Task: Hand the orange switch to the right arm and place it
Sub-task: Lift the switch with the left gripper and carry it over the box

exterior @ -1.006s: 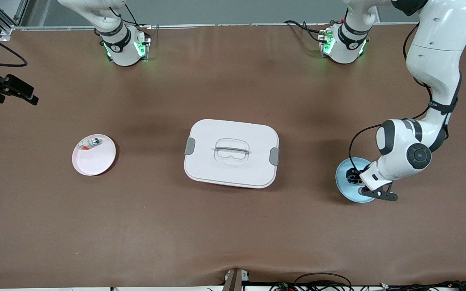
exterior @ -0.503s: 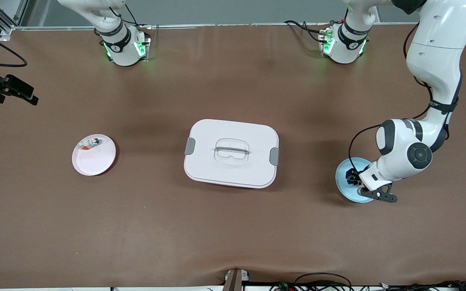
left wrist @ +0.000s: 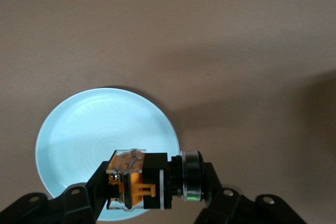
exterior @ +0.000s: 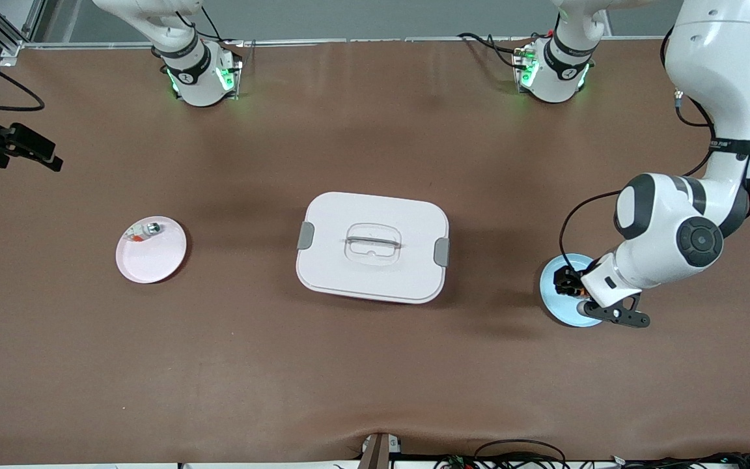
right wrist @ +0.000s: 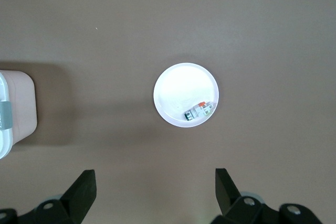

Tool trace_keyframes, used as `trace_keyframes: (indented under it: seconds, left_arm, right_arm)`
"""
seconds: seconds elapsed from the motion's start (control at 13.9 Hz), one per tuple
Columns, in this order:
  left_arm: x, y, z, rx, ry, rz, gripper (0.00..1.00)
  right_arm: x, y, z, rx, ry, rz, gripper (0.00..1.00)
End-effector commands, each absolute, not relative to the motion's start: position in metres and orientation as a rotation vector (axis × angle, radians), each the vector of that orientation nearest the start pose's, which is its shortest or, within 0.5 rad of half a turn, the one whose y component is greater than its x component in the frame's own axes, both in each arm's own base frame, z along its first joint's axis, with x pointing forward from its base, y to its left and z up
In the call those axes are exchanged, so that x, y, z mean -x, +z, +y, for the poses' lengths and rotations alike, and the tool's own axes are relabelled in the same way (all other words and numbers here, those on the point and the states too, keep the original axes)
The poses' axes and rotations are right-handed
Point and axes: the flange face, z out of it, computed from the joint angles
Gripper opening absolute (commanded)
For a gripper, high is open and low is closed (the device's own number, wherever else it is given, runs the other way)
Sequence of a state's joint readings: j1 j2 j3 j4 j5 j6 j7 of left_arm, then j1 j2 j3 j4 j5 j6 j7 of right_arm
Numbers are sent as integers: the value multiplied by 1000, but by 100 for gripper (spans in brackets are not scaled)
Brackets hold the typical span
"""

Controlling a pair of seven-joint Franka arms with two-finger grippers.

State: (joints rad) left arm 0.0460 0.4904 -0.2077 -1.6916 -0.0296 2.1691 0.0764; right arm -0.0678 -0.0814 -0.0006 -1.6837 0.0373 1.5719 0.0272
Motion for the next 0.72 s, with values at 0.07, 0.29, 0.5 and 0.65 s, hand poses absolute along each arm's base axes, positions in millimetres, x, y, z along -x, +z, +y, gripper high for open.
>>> trace_keyframes:
  seconds: [0.07,0.29,0.5,0.65]
  left_arm:
    - [-655,360,-122,3339,69,162,4]
    - [-648,387,-147,3402,99,47,4]
    - [-645,418,-174,3425,153,-76,4]
    - [-642,435,-196,3469,200,-190,3]
  right_arm:
    - [-532,615,-38,3097,72,176,100]
    - [-539,605,-52,3095,95,203,100]
    - [-540,603,-54,3095,107,207,100]
    - [-540,603,-55,3106,106,208,100]
